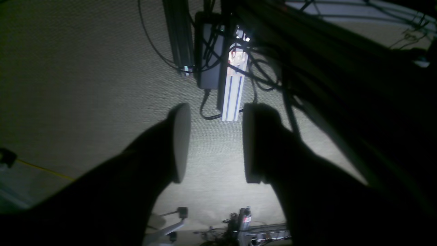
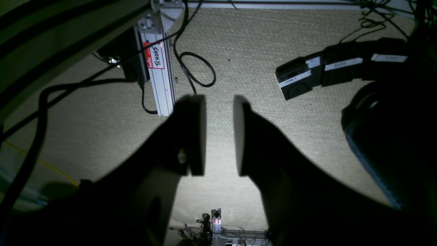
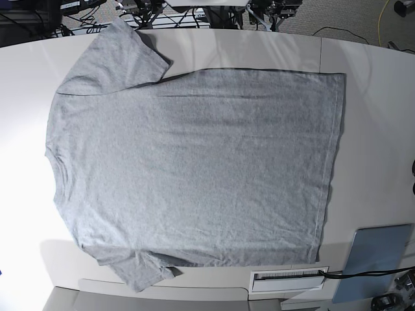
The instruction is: Fold the T-shirt properly
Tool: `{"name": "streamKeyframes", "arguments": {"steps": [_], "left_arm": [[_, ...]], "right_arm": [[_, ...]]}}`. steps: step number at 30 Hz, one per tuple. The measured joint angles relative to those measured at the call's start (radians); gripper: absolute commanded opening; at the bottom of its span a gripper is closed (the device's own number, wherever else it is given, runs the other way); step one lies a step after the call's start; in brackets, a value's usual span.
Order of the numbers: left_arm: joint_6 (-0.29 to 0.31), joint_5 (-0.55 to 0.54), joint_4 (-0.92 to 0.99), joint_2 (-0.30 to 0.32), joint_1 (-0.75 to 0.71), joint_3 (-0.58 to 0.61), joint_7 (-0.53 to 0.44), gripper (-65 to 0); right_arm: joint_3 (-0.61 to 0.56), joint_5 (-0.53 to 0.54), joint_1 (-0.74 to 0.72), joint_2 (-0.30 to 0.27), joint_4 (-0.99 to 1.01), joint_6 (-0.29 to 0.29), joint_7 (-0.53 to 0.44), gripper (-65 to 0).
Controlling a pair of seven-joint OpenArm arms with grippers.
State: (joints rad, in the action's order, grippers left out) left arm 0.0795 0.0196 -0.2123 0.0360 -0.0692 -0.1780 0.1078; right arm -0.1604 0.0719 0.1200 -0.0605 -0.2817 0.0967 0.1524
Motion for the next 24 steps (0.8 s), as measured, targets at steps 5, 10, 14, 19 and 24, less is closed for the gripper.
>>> {"name": "streamKeyframes", "arguments": {"steps": [5,10,14,19,24], "left_arm": [[0.0,0.013,0.0,0.0,0.0,0.0,0.0,-37.9],[0.0,0.013,0.0,0.0,0.0,0.0,0.0,-37.9],[0.0,0.013,0.0,0.0,0.0,0.0,0.0,-37.9],[0.0,0.013,0.0,0.0,0.0,0.0,0.0,-37.9],[0.0,0.013,0.0,0.0,0.0,0.0,0.0,-37.9]], "right_arm": [[0.0,0.0,0.005,0.0,0.0,0.0,-0.046,-50.3],[0.0,0.0,0.023,0.0,-0.001,0.0,-0.105,-50.3],[0.0,0.0,0.032,0.0,-0.001,0.0,-0.101,-50.4],[0.0,0.0,0.032,0.0,-0.001,0.0,-0.098,-50.3],[0.0,0.0,0.032,0.0,-0.001,0.0,-0.097,-50.4]]}}
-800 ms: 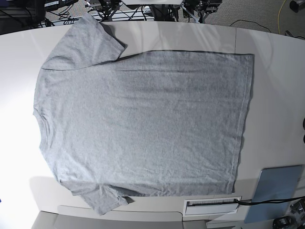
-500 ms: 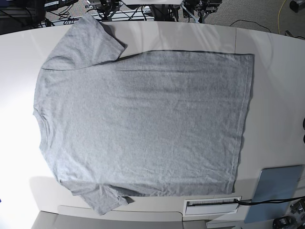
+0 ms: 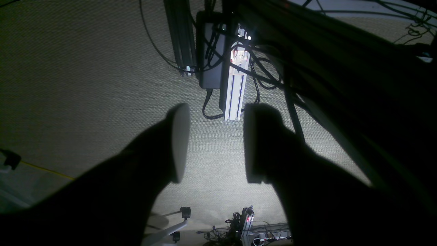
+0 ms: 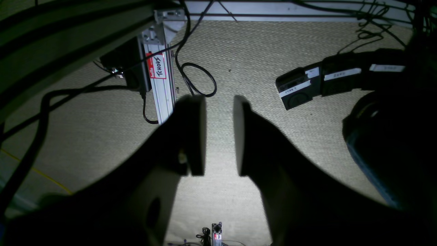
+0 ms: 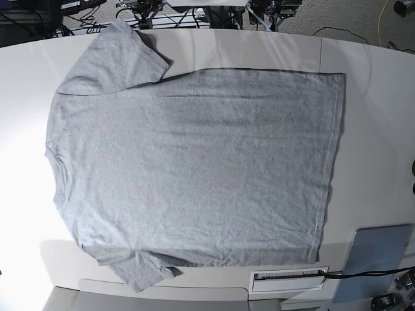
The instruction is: Fold the T-shirt properly
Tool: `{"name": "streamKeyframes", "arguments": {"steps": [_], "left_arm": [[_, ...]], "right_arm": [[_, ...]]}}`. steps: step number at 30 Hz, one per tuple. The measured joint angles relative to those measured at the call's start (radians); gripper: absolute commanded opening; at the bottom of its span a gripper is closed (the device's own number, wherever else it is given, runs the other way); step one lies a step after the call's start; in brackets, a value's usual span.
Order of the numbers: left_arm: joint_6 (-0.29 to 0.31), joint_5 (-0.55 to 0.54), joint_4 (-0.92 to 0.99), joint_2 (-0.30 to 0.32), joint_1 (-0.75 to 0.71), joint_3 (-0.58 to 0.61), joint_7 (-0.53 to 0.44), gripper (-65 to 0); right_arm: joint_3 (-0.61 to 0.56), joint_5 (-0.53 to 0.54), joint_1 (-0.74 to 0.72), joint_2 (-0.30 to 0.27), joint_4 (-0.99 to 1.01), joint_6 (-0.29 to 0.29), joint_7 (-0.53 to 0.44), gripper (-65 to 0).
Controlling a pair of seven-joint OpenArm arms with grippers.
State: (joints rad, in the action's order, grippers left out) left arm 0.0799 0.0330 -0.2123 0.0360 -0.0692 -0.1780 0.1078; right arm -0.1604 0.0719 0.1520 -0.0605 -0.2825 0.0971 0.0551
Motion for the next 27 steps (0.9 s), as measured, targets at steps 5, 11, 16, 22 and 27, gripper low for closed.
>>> {"name": "streamKeyframes", "arguments": {"steps": [5,11,16,22,27], "left_arm": [[0.0,0.0,0.0,0.0,0.0,0.0,0.0,-38.0],[0.003,0.065,-0.003,0.0,0.0,0.0,0.048,-38.0],[0.003,0.079,-0.045,0.0,-0.017,0.0,0.148,-38.0],[0.066,0.079,-0.212,0.008,-0.142,0.0,0.158,-38.0],[0.074,0.078,-0.436,0.008,-0.307,0.0,0.162,-38.0]], "right_arm": [[0.0,0.0,0.0,0.0,0.0,0.0,0.022,-50.4],[0.0,0.0,0.004,0.0,-0.001,0.0,0.075,-50.4],[0.0,-0.054,0.039,-0.003,-0.006,0.0,0.088,-50.4],[0.0,-0.076,0.1,-0.034,-0.021,0.0,0.093,-50.4],[0.0,-0.078,0.205,-0.088,-0.167,0.0,0.1,-50.4]]}}
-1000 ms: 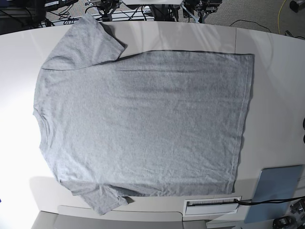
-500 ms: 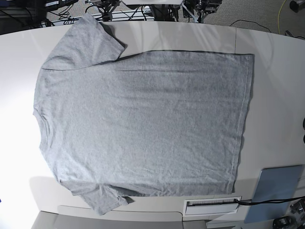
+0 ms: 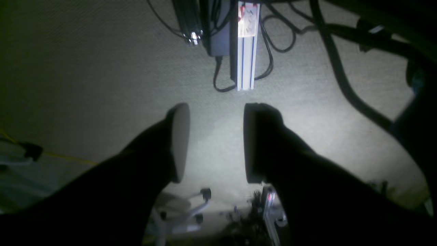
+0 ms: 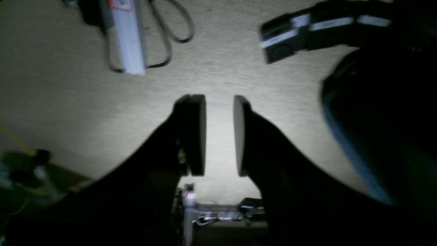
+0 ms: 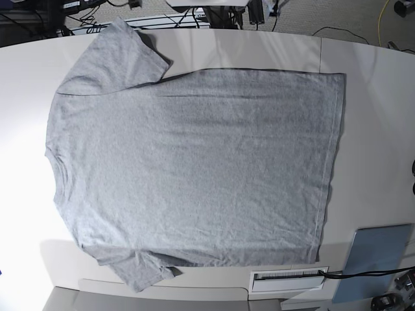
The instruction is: Fold the T-shirt properly
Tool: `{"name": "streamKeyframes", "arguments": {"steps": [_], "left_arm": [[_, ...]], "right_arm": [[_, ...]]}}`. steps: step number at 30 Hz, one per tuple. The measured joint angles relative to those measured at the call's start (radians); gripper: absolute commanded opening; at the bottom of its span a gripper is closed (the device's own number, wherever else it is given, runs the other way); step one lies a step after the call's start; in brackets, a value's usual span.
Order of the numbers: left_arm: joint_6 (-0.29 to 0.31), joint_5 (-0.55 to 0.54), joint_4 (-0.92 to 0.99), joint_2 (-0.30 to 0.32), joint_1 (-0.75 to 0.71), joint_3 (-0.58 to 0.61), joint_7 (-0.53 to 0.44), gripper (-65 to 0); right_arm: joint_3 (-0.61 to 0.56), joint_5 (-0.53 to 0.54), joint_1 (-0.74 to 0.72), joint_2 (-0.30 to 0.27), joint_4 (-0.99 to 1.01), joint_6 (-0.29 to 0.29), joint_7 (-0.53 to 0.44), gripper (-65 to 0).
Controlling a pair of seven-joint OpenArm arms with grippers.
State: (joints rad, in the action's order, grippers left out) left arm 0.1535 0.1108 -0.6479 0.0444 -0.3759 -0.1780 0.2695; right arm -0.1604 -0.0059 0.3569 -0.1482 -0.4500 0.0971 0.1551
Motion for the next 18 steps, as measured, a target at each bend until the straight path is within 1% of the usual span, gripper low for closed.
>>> {"name": "streamKeyframes", "arguments": {"steps": [2,3,5,9,13,16,18], "left_arm": [[0.001,0.0,-0.11,0.0,-0.06,0.0,-0.007,-38.0],[0.019,0.001,-0.167,0.001,-0.09,0.0,-0.007,-38.0],[0.072,-0.035,-0.278,0.012,-0.155,0.002,-0.007,-38.0],[0.137,-0.115,-0.495,0.047,-0.285,0.003,0.026,-38.0],[0.131,-0.131,-0.729,0.115,-0.399,0.003,0.047,-38.0],[0.129,-0.129,-0.912,0.176,-0.497,0.001,0.061,-38.0],[0.134,-0.13,-1.032,0.214,-0.563,0.002,0.072,-38.0]], "right_arm": [[0.0,-0.002,0.064,-0.019,-0.085,0.0,0.001,-50.4],[0.0,-0.002,0.099,-0.028,-0.129,-0.001,0.001,-50.4],[-0.001,-0.002,0.176,-0.047,-0.228,0.0,0.008,-50.4],[-0.004,0.01,0.329,-0.098,-0.456,0.0,0.039,-50.4],[-0.003,0.063,0.484,-0.181,-0.71,-0.002,0.058,-50.4],[-0.002,0.063,0.603,-0.243,-0.907,-0.005,0.085,-50.4],[0.015,0.062,0.678,-0.273,-1.034,-0.018,0.098,-50.4]]}}
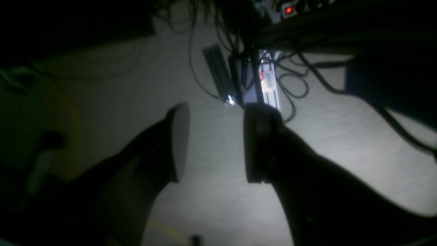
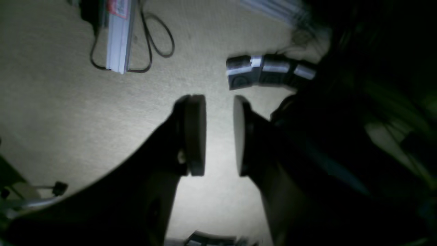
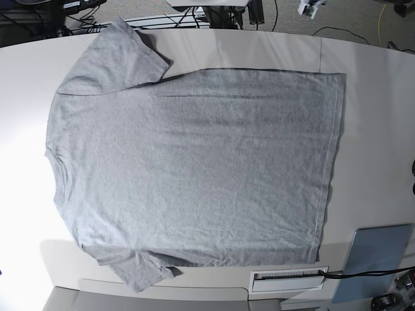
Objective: Fold the T-shirt properly
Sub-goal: 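Move right gripper to the shoulder edge, left gripper to the hem corner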
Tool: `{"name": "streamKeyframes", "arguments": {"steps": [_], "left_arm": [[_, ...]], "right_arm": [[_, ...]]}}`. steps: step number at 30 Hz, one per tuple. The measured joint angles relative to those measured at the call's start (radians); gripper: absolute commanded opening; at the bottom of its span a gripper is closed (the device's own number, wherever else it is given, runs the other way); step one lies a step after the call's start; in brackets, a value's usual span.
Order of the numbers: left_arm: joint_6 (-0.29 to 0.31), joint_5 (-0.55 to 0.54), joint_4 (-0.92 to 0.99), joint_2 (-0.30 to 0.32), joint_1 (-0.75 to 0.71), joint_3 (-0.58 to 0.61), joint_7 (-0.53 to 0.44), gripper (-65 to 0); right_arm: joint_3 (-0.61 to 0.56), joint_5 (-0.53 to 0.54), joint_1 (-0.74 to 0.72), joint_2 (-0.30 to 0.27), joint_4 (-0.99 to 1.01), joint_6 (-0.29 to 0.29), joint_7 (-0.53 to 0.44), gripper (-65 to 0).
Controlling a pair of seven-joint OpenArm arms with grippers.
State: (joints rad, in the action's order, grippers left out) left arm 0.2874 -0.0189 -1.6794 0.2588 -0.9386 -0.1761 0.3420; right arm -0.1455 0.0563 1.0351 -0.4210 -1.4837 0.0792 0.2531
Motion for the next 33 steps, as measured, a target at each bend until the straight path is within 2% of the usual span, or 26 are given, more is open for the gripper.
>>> {"name": "streamKeyframes", "arguments": {"steps": [4,11,12,15,17,23,25,30,33], "left_arm": [[0.004,0.018,-0.219,0.084,-0.065,0.005,-0.002,-38.0],[0.01,0.167,-0.418,0.201,-0.022,0.005,0.07,-37.9],[0.03,0.19,-0.422,0.212,0.003,0.004,0.064,-37.9],[0.164,0.214,-0.415,0.235,0.077,0.003,0.069,-37.9],[0.222,0.229,-0.414,0.234,0.122,0.006,0.07,-37.9],[0.252,0.262,-0.401,0.235,0.254,0.004,0.064,-37.9],[0.269,0.261,-0.37,0.238,0.279,0.005,0.066,-37.9],[0.265,0.281,-0.267,0.263,0.37,0.005,0.056,-37.9],[0.302,0.284,-0.22,0.294,0.373,0.006,0.066,-37.9]], "right_arm": [[0.114,0.0,0.128,-0.041,-0.239,-0.005,0.034,-50.4],[0.313,-0.053,0.266,-0.035,-0.565,0.031,0.126,-50.4],[0.337,-0.051,0.26,-0.037,-0.601,0.024,0.134,-50.4],[0.403,-0.054,0.253,-0.045,-0.692,0.022,0.148,-50.4],[0.43,-0.048,0.26,-0.039,-0.725,0.027,0.163,-50.4],[0.479,-0.05,0.259,-0.041,-0.795,0.027,0.153,-50.4],[0.479,-0.08,0.26,-0.04,-0.795,0.03,0.154,-50.4],[0.48,-0.143,0.259,-0.042,-0.795,0.026,0.153,-50.4],[0.48,-0.188,0.259,-0.04,-0.795,0.026,0.153,-50.4]]}}
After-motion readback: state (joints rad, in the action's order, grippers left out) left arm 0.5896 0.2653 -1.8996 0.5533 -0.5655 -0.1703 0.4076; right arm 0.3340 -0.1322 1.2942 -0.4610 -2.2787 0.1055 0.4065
